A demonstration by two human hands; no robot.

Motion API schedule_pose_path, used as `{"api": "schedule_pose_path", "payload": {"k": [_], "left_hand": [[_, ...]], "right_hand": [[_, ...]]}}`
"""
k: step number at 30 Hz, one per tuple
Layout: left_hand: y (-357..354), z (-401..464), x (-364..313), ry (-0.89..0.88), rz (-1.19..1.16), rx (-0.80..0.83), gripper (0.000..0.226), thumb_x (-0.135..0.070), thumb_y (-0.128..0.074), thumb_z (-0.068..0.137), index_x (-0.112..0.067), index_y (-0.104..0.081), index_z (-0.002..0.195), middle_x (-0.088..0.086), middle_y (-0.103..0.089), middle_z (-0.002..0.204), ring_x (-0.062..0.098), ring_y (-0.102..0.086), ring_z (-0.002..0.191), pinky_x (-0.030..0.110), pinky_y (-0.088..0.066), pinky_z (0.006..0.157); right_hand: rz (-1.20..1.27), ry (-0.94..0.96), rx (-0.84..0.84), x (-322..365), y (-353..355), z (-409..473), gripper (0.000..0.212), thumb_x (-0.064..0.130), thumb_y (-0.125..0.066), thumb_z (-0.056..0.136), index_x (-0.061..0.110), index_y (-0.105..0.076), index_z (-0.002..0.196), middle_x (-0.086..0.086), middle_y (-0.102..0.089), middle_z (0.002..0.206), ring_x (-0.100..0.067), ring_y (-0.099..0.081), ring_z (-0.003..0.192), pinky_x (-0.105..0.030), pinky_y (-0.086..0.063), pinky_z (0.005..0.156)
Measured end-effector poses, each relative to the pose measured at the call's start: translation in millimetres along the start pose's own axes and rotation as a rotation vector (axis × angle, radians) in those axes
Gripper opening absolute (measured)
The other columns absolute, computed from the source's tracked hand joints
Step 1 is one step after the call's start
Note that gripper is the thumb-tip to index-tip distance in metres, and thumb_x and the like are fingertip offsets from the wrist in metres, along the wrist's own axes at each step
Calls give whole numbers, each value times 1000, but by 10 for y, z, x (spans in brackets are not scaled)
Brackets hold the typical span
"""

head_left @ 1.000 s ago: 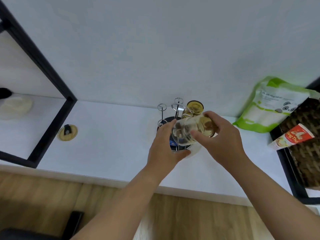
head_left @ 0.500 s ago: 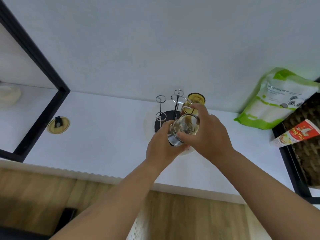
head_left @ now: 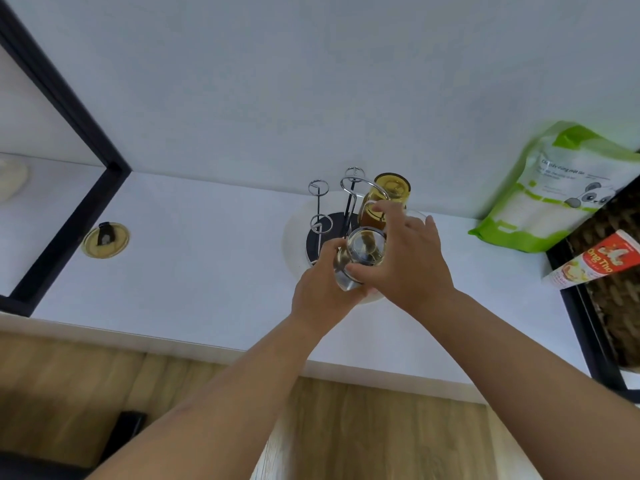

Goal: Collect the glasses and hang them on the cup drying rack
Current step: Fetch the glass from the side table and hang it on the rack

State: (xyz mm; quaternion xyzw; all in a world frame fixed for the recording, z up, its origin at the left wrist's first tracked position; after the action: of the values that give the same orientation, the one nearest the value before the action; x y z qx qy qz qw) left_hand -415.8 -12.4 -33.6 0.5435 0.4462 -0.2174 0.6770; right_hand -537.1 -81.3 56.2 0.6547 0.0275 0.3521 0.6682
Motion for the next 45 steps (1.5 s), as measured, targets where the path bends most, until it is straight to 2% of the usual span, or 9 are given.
{"api": "schedule_pose_path", "payload": {"k": [11, 19, 25, 28, 31, 34, 37, 41, 45], "left_hand": [[-43, 13, 112, 24, -5, 30, 77, -54, -83, 76, -36, -39, 137, -16, -68, 114, 14, -69, 96, 35, -61, 84], [40, 30, 133, 10, -15, 50, 77, -52, -82, 77, -40, -38, 140, -17, -67, 120, 12, -67, 102, 20, -53, 79], [85, -33, 183, 63, -45, 41, 104, -64, -83, 68, -48, -24, 152, -21, -50, 148, 9, -51, 133, 40, -52, 104], [122, -137, 121, 73, -43, -17, 112, -82, -75, 61, -51, -18, 154, -22, -43, 154, 5, -44, 138, 36, -46, 108], [141, -228, 1, 90, -61, -94, 110, -87, -70, 60, -54, -18, 151, -25, -39, 155, -2, -39, 137, 40, -43, 111], [139, -261, -151, 70, -90, -162, 101, -84, -70, 65, -53, -23, 149, -29, -39, 150, -8, -38, 132, 32, -43, 109], [149, -211, -306, 12, -96, -229, 90, -77, -69, 74, -45, -31, 148, -32, -41, 141, -14, -40, 127, 14, -38, 99], [137, -37, -464, -30, -53, -259, 79, -68, -70, 81, -32, -41, 146, -13, -53, 141, 7, -51, 128, 34, -52, 100], [188, 70, -446, -69, 9, -224, 70, -63, -73, 82, -28, -50, 139, -9, -57, 136, 12, -54, 123, 42, -55, 96]], "right_hand": [[-62, 24, -28, 2, -120, 14, 99, 62, -84, 64, 31, -34, 144, -5, -70, 113, -29, -53, 131, -60, -4, 123], [-110, 32, 33, 26, -157, -4, 108, 74, -78, 68, 29, -32, 155, -5, -68, 132, -29, -41, 145, -63, -5, 123], [-72, 75, 184, 50, -93, -61, 120, 73, -79, 71, 35, -13, 164, -2, -47, 160, -27, -21, 157, -62, -8, 125], [100, 68, 214, -21, 70, -36, 105, 64, -84, 71, 34, -35, 159, 2, -51, 156, -26, -29, 153, -56, -26, 122], [241, 24, 94, -223, 281, 63, 73, 57, -80, 75, 38, -58, 142, 5, -63, 139, -20, -47, 138, -44, -38, 111], [236, -54, -1, -455, 349, 206, 50, 39, -75, 88, 38, -62, 136, 11, -65, 129, -17, -52, 129, -31, -35, 101], [183, -100, 113, -568, 180, 275, 55, 20, -67, 91, 26, -58, 145, -2, -60, 146, -25, -48, 138, -34, -34, 110], [167, -102, 167, -586, 59, 194, 60, 16, -69, 88, 21, -57, 147, -8, -55, 151, -29, -47, 139, -36, -34, 111], [121, -102, 158, -532, 3, 118, 68, 29, -76, 89, 22, -52, 151, -7, -49, 154, -29, -43, 142, -43, -37, 112]]}}
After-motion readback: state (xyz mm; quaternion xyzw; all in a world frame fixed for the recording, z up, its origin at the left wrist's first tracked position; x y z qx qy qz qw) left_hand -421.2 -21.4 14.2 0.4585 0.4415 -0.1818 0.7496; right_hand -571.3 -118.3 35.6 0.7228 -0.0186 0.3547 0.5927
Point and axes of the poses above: each hand's wrist, its own z-axis towards the middle knuckle, its own y-axis out of the back of the hand, x = y × z, the point moved 6 cm from there along z, towards the middle knuckle
